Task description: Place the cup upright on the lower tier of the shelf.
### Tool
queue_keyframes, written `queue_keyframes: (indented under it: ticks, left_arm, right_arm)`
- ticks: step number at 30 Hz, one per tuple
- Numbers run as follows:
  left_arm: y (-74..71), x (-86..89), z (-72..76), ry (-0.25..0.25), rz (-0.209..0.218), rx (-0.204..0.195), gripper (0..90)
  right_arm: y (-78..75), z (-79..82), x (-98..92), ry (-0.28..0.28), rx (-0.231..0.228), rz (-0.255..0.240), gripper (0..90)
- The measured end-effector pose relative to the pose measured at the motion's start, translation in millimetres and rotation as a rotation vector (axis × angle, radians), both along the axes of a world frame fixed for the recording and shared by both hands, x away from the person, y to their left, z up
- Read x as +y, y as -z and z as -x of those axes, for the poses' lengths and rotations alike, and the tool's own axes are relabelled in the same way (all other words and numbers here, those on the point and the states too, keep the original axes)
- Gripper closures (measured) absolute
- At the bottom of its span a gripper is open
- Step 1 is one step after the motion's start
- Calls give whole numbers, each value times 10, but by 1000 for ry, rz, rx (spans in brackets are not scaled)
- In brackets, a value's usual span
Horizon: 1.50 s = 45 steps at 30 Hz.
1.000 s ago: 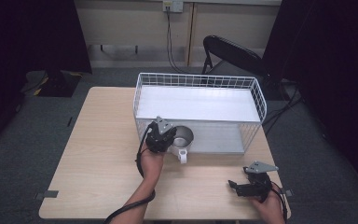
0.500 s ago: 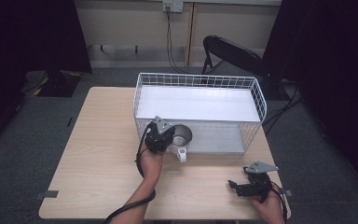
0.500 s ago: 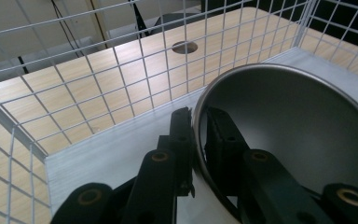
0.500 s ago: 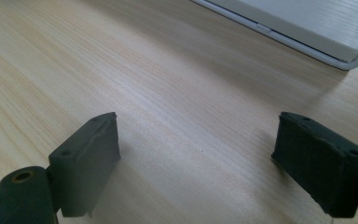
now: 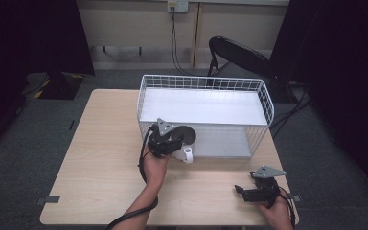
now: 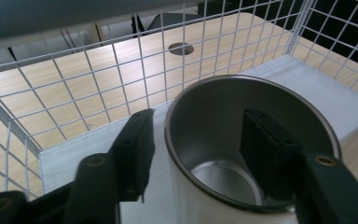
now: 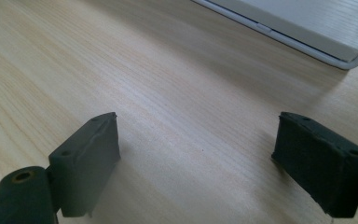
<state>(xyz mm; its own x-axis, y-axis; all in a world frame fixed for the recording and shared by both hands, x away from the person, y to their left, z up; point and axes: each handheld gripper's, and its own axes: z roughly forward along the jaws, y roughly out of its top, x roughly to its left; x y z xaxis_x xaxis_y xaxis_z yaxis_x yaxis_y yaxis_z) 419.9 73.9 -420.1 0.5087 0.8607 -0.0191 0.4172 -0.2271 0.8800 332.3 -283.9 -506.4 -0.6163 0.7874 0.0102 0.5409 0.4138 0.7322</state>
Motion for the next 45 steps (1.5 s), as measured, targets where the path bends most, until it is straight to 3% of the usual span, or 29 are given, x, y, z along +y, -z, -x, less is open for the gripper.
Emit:
queue_keyframes:
  ticks: [8,13,21,30,41,45]
  left_arm:
    - [-46,78,108,24,-6,3,343]
    - [-93,137,195,61,22,13,320]
    - [-78,191,358,91,-6,14,307]
    - [63,94,555,146,0,33,326]
    - [180,-66,631,195,16,62,387]
    - [216,-107,625,199,26,67,446]
  right_arm:
    - [0,0,0,0,0,0,131]
    - [0,1,0,0,0,0,131]
    - [0,1,0,0,0,0,131]
    - [0,2,1,2,-1,0,131]
    - [0,5,2,4,-1,1,131]
    - [0,5,2,4,-1,1,131]
